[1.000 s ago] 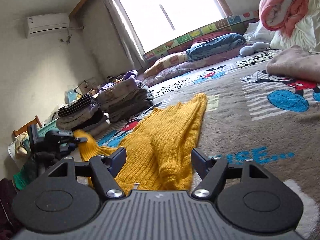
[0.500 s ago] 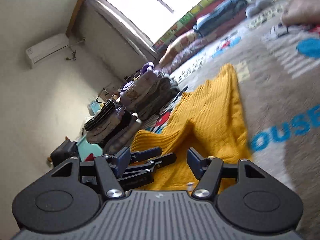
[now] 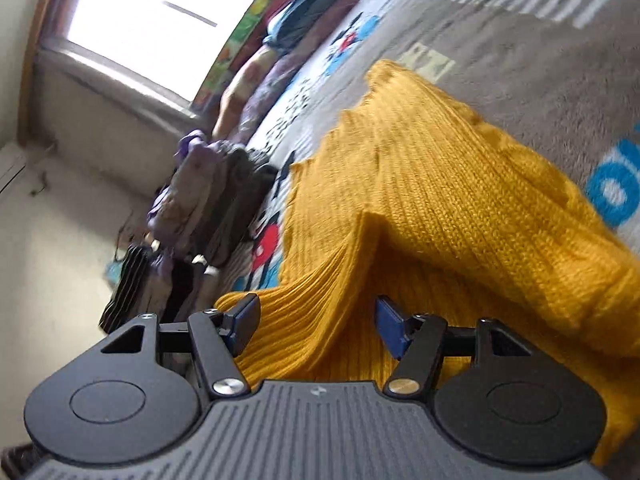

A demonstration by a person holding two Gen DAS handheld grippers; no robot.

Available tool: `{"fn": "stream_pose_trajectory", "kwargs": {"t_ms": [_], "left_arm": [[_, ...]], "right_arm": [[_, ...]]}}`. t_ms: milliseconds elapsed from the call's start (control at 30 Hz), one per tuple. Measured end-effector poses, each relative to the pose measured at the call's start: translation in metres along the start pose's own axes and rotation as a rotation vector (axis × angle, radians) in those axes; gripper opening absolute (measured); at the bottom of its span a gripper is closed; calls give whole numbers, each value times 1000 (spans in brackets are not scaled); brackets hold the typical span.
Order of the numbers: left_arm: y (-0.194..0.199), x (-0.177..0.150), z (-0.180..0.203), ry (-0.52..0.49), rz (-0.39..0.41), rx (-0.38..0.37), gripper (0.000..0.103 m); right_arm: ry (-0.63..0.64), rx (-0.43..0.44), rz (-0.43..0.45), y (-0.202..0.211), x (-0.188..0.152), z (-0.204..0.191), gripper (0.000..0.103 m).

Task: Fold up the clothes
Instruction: 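Grasp the yellow sweater's hem edge with the right gripper, then lift the hem with the right gripper and fold it over the sweater body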

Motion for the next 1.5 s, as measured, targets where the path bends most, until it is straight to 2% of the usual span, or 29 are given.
{"fn": "stream_pose_trajectory", "kwargs": {"t_ms": [133,167,233,267,300,400,600,733,767,833,900,1033,1167,1300,1500], "left_arm": [[0,-6,0,-30,-30,-33,51],[-1,-7,0,-31,-43,-47,54],[-4,-10,0,-40,-67,-41,56],[-5,-12,0,-38,-80,-41,57],[-6,-13,-1,-37,-94,-41,60],[-9,-17,-1,-34,-127,-42,65],[-15,-24,10,9,-155,-75,65],[-24,-30,31,-4,-162,-79,65],[-25,-31,37,-19,-155,-64,58],[-29,-33,47,-44,-143,-30,39],[-31,-35,63,-118,-117,14,21],[-30,-43,105,-414,-36,169,19],[-36,-55,135,-663,14,248,19],[-43,-70,156,-857,14,271,18],[-51,-89,170,-1020,-12,257,17]], "right_arm": [[-35,-40,67,-8,-3,5,62],[-32,-47,81,-9,-3,4,58],[-50,-49,99,-11,-1,4,40],[-55,-43,104,-11,0,4,23],[-56,-35,109,-10,2,3,16],[-8,17,132,1,12,-12,11],[108,124,203,32,56,-47,11],[147,166,231,50,82,-56,11],[147,176,238,54,88,-55,11],[150,196,253,62,98,-55,11],[162,212,266,71,104,-53,11],[161,229,289,88,111,-41,10],[137,220,322,105,118,-17,10],[87,188,351,119,122,19,10],[-1,141,373,134,117,77,10]]}}
Point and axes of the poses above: each gripper's, at about its wrist camera, not at the fingertips, and y roughly against the way its jaws point, z to its right, x to its top, the point moved 3 cm from there along -y, roughly the way its jaws point
